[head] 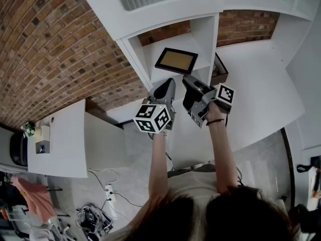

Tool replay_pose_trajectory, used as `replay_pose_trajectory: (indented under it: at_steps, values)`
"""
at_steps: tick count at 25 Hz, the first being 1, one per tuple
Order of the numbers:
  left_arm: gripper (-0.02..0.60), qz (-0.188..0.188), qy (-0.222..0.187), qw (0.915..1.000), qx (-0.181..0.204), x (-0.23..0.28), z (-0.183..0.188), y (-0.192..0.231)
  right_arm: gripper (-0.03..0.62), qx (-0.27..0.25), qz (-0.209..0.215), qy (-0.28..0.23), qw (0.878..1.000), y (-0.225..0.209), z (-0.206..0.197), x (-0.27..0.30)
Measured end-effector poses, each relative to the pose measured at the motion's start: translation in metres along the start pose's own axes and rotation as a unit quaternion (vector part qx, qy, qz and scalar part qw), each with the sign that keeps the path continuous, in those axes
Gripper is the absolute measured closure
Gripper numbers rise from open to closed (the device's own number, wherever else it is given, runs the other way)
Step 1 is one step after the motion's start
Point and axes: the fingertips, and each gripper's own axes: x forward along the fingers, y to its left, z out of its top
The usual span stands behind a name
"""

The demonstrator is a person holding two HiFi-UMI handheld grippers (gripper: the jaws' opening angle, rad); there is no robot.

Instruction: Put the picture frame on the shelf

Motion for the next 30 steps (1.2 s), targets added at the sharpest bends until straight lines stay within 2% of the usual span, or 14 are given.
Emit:
replay_pose_trajectory:
  at_steps: [15, 30]
  values:
    - [0.571, -0.006, 0.010, 0.9999, -0.003, -0.009, -0.010, -0.023, 0.574, 0.018, 0.023, -0.019, 0.999, 0.006, -0.006, -0.026]
    - [0.571, -0.006, 0.010, 0.9999, 0.001, -0.025, -0.009, -0.036, 0.585, 0.013, 0.039, -0.011, 0.999, 0.017, -0.019, -0.038]
